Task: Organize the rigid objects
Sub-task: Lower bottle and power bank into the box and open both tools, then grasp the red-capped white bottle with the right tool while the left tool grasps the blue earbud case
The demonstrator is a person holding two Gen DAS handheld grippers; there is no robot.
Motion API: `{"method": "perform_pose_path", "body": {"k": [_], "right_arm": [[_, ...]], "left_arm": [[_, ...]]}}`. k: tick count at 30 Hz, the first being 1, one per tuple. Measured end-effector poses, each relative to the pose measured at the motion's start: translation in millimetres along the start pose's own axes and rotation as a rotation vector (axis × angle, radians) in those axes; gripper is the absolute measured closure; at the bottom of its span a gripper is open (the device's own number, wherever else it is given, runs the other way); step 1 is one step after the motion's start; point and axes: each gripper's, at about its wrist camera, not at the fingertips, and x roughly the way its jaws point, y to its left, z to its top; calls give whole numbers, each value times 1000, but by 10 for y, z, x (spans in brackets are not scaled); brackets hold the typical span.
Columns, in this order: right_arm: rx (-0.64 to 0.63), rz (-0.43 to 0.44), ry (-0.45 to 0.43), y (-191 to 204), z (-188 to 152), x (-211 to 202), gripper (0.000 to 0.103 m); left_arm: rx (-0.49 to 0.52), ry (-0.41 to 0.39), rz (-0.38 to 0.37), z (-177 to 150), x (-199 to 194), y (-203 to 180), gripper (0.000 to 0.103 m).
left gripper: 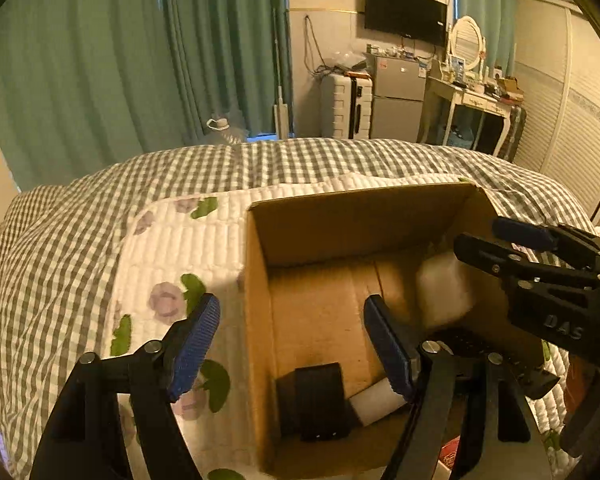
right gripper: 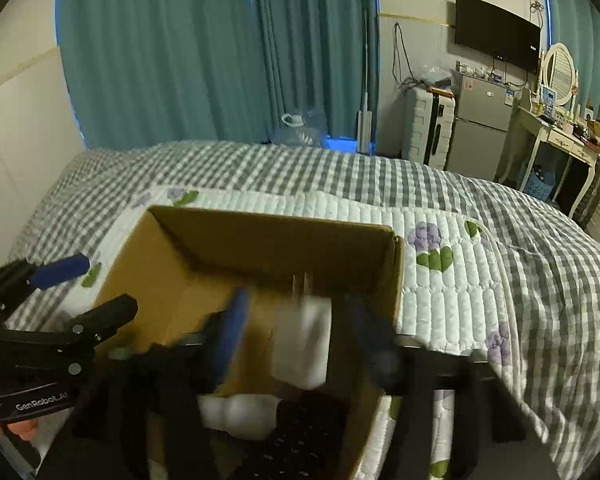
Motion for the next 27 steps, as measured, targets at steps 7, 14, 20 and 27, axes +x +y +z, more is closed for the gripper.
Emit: {"method": "perform_pose_path", "body": {"k": [7,14,20,27], "right_arm": [[-2,-24,-19,111,-8,-540,42],[-23,-60,-58,311,-118,-1376,24],[-76,-59,-99,585,-273,-1907,12],[-82,-82,-66,734,-677,-1901,8]], "left_arm": [[-28,-43,-2,-94,-399,91,15],[-24,-131,6,-234,-1187,89,7],[-35,-197,12,-343,-1758,162,3],[-53,-180,-20,-743,-1862,254,1]]}}
